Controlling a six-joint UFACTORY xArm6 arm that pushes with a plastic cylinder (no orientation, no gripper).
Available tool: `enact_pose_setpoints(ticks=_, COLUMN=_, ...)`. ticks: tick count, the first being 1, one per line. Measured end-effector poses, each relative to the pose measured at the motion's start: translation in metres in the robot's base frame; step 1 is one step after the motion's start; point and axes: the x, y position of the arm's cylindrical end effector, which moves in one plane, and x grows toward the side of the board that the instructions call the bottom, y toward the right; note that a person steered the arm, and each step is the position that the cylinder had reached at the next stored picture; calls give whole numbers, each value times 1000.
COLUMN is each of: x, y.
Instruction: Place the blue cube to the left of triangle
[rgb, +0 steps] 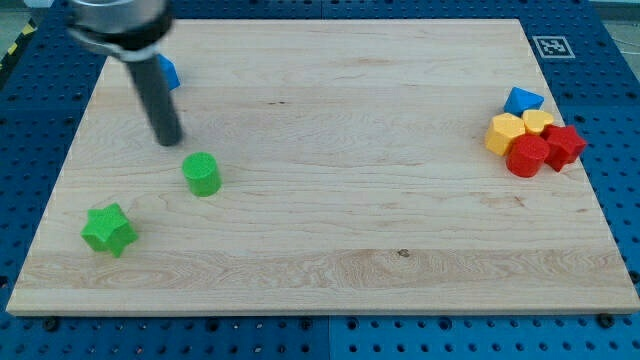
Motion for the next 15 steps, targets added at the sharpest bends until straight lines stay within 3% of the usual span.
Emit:
enact_pose_setpoints(ticks=1, x=-34, y=-60)
enact_pose_setpoints(ticks=3, x=-104, y=-70)
enact_pose_setpoints(ticks=5, x=-91, y=12)
enact_pose_setpoints(ticks=8, x=-66, y=72)
enact_pose_setpoints(ticks=10, x=-73, y=130)
enact_pose_setpoints(ticks=12, x=-40, y=168)
enact_pose_setpoints(ticks=15, x=-74, y=233)
